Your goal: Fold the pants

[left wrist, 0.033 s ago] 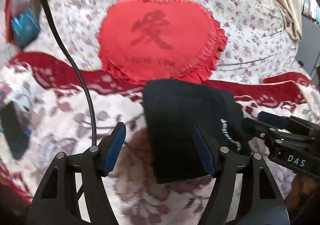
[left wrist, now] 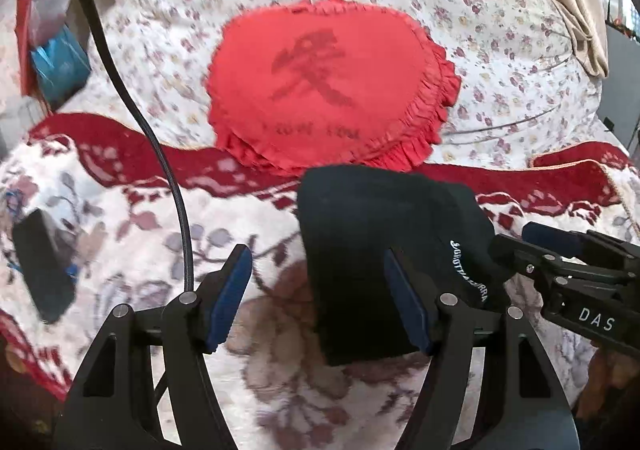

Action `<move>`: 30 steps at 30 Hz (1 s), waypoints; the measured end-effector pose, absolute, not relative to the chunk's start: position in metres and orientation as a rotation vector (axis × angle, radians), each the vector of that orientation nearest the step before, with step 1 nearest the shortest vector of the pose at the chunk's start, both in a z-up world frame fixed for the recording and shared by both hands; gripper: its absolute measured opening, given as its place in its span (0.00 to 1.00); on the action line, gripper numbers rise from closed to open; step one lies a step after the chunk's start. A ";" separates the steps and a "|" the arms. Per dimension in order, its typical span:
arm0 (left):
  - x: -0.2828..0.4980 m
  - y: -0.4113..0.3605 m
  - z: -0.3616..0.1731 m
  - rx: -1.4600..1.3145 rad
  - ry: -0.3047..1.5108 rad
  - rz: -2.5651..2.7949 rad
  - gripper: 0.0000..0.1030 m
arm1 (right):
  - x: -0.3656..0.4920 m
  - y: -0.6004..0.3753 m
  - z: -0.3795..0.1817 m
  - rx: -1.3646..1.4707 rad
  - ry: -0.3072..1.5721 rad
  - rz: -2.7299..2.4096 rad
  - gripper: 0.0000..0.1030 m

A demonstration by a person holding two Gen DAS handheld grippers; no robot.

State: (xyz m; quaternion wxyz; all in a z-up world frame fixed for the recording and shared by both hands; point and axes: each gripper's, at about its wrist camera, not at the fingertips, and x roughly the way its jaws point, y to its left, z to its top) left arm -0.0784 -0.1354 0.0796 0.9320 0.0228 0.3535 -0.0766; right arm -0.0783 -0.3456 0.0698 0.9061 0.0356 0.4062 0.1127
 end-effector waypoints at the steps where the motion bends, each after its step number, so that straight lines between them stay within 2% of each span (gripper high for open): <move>1: -0.081 -0.133 0.083 0.048 0.714 -0.151 0.67 | -0.080 -0.346 0.072 0.078 0.831 0.225 0.51; 11: -0.102 -0.131 0.102 0.119 0.637 -0.087 0.67 | -0.090 -0.346 0.080 0.098 0.819 0.216 0.58; 30: -0.107 -0.127 0.106 0.103 0.660 -0.070 0.67 | -0.095 -0.343 0.078 0.084 0.846 0.217 0.59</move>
